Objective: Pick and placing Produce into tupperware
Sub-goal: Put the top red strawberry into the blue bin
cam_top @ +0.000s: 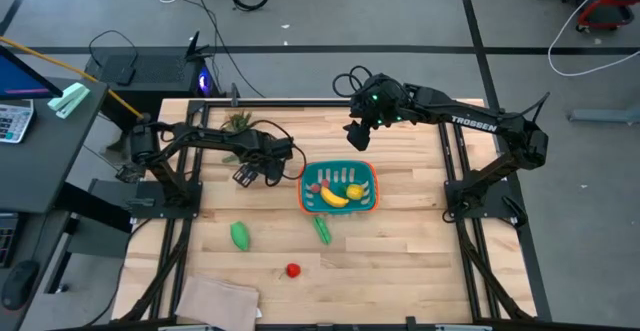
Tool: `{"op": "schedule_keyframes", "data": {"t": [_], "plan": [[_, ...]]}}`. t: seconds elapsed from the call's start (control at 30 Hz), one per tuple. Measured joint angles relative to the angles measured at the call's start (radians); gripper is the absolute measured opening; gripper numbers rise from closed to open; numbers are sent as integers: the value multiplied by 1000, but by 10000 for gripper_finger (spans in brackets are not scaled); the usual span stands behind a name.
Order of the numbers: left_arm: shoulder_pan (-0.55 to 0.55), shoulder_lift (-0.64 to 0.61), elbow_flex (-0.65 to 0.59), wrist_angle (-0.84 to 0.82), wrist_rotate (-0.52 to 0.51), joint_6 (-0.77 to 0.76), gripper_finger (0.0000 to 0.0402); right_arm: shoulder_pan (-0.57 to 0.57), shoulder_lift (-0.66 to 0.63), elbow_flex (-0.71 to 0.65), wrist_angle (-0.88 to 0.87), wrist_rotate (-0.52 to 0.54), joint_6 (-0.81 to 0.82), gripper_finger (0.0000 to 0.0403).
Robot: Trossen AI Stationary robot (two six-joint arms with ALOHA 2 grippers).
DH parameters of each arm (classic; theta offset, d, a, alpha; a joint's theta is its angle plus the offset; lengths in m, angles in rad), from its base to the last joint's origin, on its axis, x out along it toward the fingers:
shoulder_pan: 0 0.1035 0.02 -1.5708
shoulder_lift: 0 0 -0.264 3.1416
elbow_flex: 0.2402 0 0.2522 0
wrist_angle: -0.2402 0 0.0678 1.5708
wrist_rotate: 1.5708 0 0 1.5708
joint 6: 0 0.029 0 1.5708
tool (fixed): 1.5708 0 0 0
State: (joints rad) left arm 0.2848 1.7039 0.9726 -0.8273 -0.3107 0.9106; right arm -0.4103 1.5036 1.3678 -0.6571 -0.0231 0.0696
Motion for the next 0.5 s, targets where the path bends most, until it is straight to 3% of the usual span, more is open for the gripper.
{"op": "schedule_keyframes", "data": {"t": [0.5], "plan": [[0, 0, 0, -9, -2, -198, 254, 0, 0, 0, 0, 0, 5, 223]]}}
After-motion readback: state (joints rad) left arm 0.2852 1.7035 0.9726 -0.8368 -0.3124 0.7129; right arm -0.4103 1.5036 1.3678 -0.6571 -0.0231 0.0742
